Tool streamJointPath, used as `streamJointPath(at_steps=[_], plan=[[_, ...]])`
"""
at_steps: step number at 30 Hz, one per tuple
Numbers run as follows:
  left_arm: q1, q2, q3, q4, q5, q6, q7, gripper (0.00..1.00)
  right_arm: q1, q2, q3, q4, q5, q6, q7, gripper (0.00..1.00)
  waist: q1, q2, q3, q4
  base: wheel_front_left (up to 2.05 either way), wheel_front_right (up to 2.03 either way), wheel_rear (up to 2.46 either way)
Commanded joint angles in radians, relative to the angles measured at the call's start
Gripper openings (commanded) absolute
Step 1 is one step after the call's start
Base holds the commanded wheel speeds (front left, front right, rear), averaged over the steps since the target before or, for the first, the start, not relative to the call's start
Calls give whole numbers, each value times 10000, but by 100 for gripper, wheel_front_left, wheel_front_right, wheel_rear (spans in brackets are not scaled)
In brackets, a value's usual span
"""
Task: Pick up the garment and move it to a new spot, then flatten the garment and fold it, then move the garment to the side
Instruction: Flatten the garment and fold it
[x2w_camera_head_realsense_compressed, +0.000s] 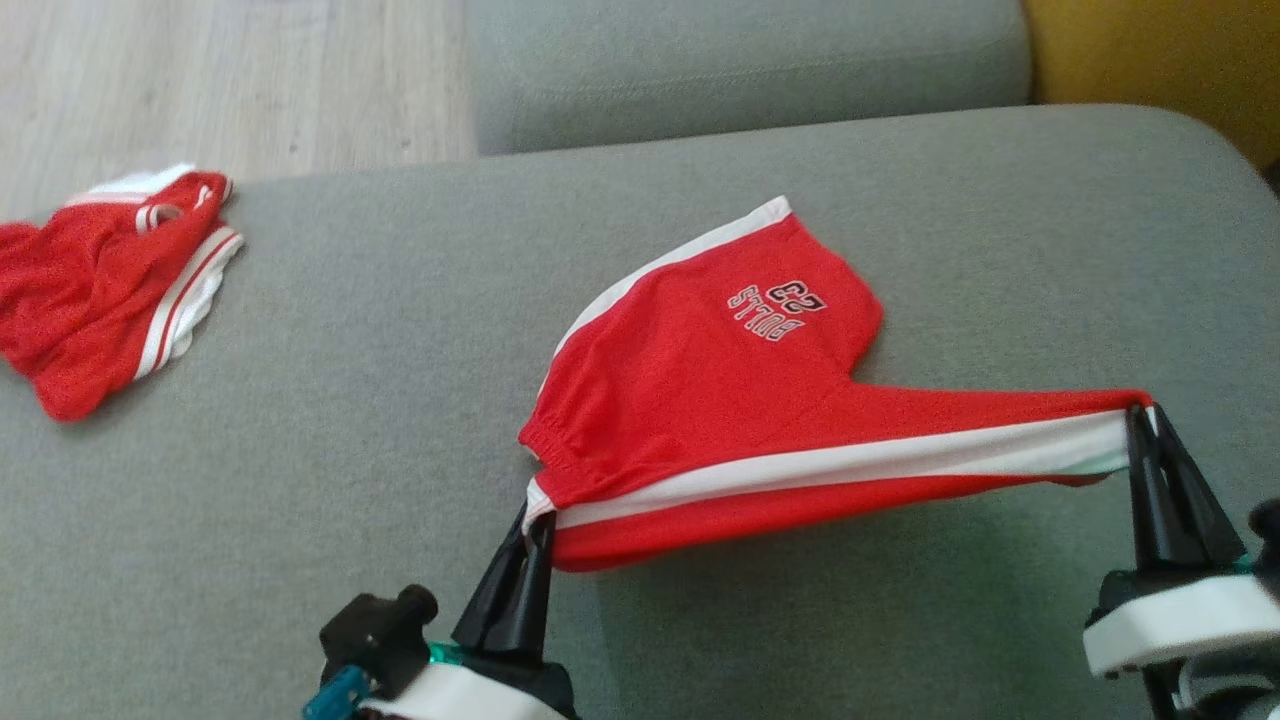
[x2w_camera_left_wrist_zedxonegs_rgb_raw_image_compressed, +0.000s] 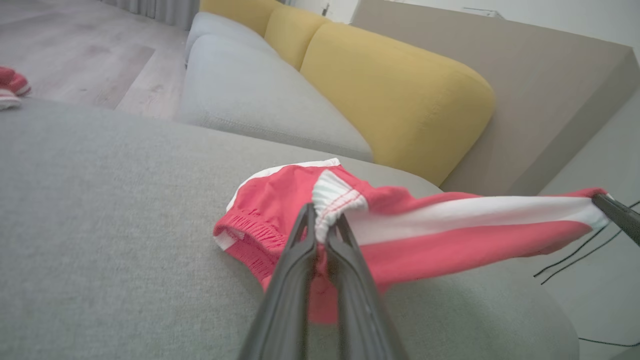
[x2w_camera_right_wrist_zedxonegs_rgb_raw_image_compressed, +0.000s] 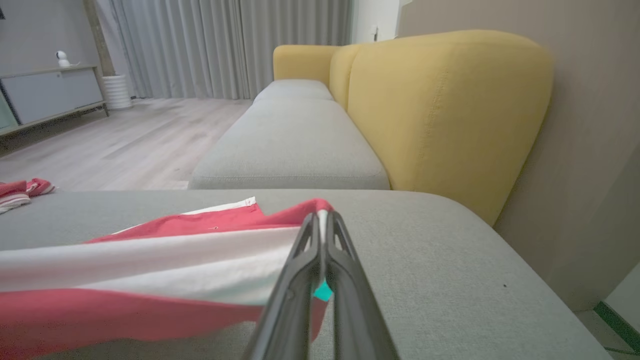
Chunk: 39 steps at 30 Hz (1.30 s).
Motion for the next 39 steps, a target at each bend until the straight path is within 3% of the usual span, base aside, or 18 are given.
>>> streamJointPath(at_steps=[1,6,16,27,28,29,30,31,39], plan=[[-444,-40,328,-242,-116,94,14,0,-559,-100,60,-313,-26,-7,174,0,3,-1,302,218,0,0,0],[-1173,-727,326,495,-457,15,140,0,-1856,-140,295,196,-623,-7,817,0,3,-1,1176,793,0,0,0],[-3803,-1570,782,2517,-1063,-104,727,0,-6378,-1653,1727,3812,-581,-7,1732,0,3,-1,2668,1565,0,0,0],[-5239,-1892,774,4025,-1607,-7,744,0,-9460,-1751,2664,7565,-382,-7,1444,0,3,-1,3356,1875,0,0,0],[-5316,-1906,731,4091,-1641,17,708,29,-9627,-1724,2672,7843,-381,-7,1332,0,3,-1,3381,1899,0,0,0],[-5377,-1917,681,4139,-1678,43,671,58,-9768,-1715,2705,8107,-423,-7,1204,21,3,-1,3393,1921,0,0,0],[-5426,-1926,628,4167,-1716,72,639,100,-9888,-1706,2748,8348,-466,-7,1049,44,3,-1,3399,1943,0,0,0],[-5462,-1933,577,4174,-1759,98,604,100,-9993,-1684,2775,8552,-478,-7,820,100,3,-1,3403,1963,0,0,0],[-5289,-1780,342,3815,-1571,163,-59,100,-10388,-1547,2853,9918,-409,-7,-463,100,3,-1,3213,2032,0,0,0]])
